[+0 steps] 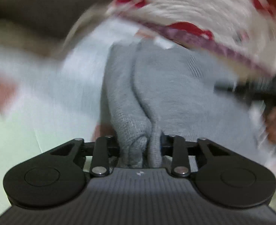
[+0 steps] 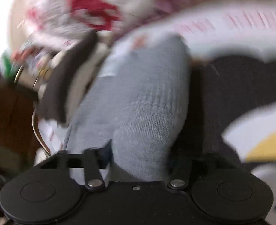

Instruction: Fold clothes

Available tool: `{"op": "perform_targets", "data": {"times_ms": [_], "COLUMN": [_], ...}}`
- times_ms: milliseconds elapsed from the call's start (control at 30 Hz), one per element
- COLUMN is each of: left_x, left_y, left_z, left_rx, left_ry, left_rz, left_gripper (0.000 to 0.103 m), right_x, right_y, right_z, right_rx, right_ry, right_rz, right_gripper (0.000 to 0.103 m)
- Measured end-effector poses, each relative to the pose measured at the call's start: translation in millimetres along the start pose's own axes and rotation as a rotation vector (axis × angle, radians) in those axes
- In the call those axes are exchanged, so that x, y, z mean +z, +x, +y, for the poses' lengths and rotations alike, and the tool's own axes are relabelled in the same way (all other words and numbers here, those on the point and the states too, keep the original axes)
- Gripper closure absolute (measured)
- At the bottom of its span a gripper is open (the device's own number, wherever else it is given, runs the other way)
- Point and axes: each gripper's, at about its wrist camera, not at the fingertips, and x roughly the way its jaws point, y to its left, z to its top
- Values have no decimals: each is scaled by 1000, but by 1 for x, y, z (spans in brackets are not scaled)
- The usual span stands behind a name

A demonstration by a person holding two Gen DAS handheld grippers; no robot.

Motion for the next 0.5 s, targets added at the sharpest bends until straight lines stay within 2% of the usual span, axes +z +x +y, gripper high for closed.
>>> {"op": "perform_targets", "data": {"times_ms": [33,67,167,267,367,467,500], "left_x": [3,5,10,6,1,-3,-4], "left_y": [-4,-8,-12,-10,-8,-6,-6], "left_z": [-12,-19,-24,-14,-5,5,8], "left_rx": [14,-1,-52,-46,-40,-34,-33], "left_ry": [69,90,33,-21,-76,-130,-148], "left_rz": [-27,-46,-42,3,48,93,108], "left_gripper": [77,77,77,76,68,60,53], "right_x": [3,2,-4,-9,-16,-17,-17], "right_y": [-3,-11,-29,-24,-15,-13,-12], "right_z": [12,25,57,44,26,14,12], "right_rx": [-19,-29,-92,-190,-278,-273,-268], "right_ry": [-62,-120,-275,-222,-173,-124,-112], "right_rz": [-19,-45,-105,-65,-20,-22,-26], "right_gripper": [57,57,57,57,55,54,53]}}
